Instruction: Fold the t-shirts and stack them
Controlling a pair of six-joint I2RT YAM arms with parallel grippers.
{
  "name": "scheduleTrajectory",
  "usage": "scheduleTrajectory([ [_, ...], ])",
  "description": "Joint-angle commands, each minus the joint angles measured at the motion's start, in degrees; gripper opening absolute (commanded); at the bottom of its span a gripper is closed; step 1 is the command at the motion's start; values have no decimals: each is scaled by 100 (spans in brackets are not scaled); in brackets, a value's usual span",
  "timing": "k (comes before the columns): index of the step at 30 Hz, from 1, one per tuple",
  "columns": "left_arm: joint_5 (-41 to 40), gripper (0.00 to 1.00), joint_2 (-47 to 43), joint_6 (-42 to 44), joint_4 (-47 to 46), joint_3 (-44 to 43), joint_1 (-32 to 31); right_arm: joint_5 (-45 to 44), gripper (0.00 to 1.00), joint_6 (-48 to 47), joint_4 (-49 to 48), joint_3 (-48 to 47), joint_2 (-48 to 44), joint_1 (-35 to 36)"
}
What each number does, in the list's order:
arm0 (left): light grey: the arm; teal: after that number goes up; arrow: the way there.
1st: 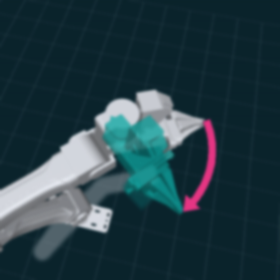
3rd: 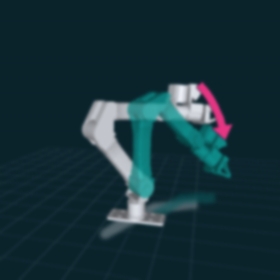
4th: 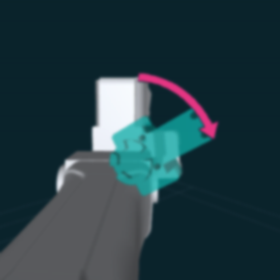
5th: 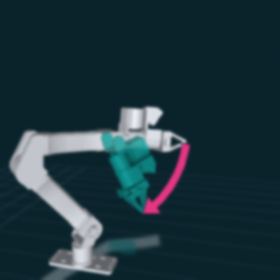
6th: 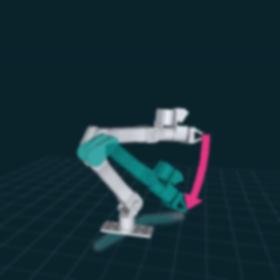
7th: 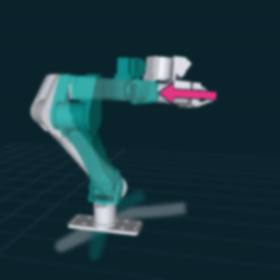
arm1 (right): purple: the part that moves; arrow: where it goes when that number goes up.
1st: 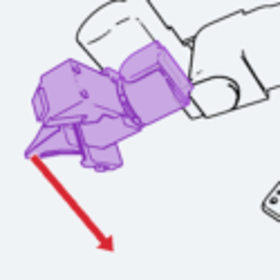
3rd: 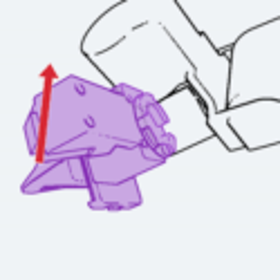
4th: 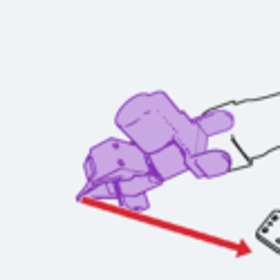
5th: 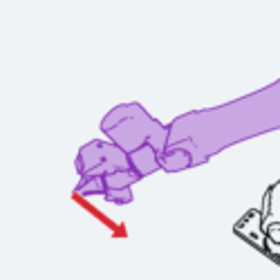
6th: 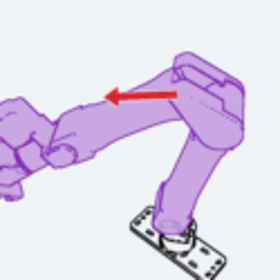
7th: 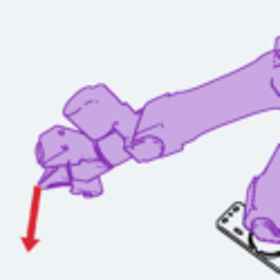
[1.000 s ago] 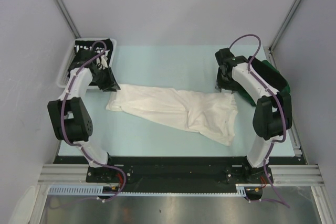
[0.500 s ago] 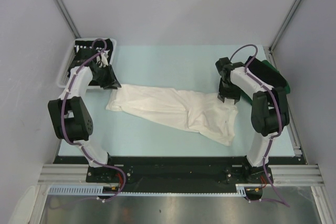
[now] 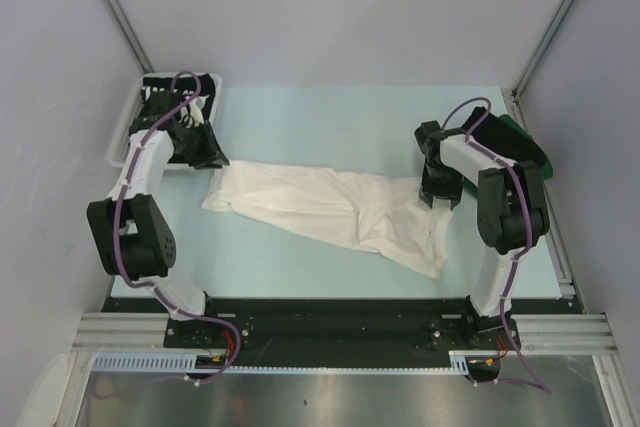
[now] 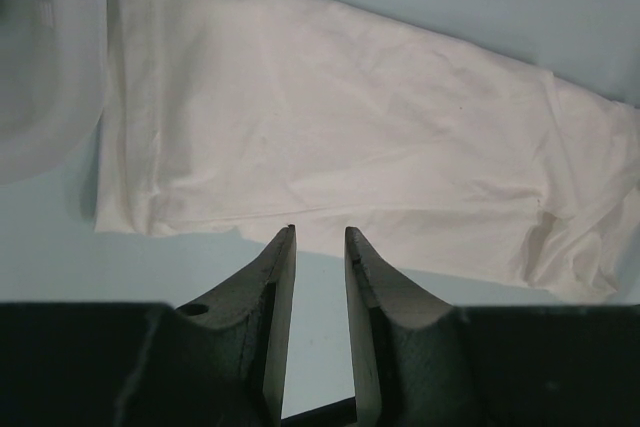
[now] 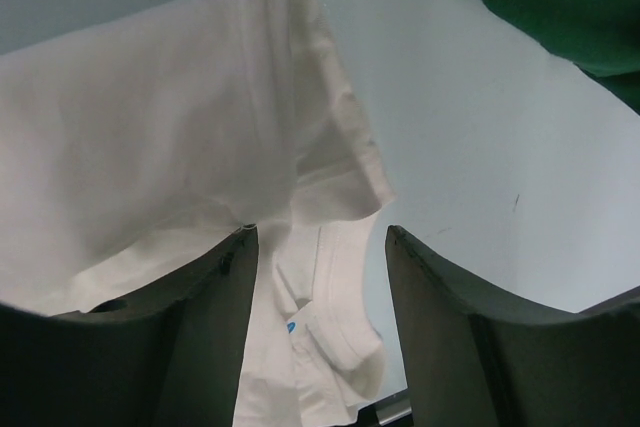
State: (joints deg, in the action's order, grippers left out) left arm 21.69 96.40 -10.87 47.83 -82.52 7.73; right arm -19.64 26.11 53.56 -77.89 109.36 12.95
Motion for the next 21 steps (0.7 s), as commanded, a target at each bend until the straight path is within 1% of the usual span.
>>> scheduleTrajectory([
  [1,107,31,-315,165,-64,-9,-34,-5,59,70,-258,221,85,-29],
  [4,98,31,-315,164,-38,-1,-34,56,58,79,-320,326,120,-21],
  [7,90,31,-324,173,-29,17,-34,65,54,70,-355,388,173,-38],
  [10,89,31,-332,173,-29,17,-34,48,40,17,-364,467,252,-29],
  [11,81,31,-341,173,-37,17,-34,39,30,8,-364,511,270,-38],
  [12,89,31,-350,182,-37,17,-26,39,27,-9,-373,520,287,-29],
  [16,98,31,-341,182,-37,34,-26,39,19,-62,-399,608,296,-29],
  [21,89,31,-350,182,-37,43,-34,57,1,-97,-417,643,314,-38],
])
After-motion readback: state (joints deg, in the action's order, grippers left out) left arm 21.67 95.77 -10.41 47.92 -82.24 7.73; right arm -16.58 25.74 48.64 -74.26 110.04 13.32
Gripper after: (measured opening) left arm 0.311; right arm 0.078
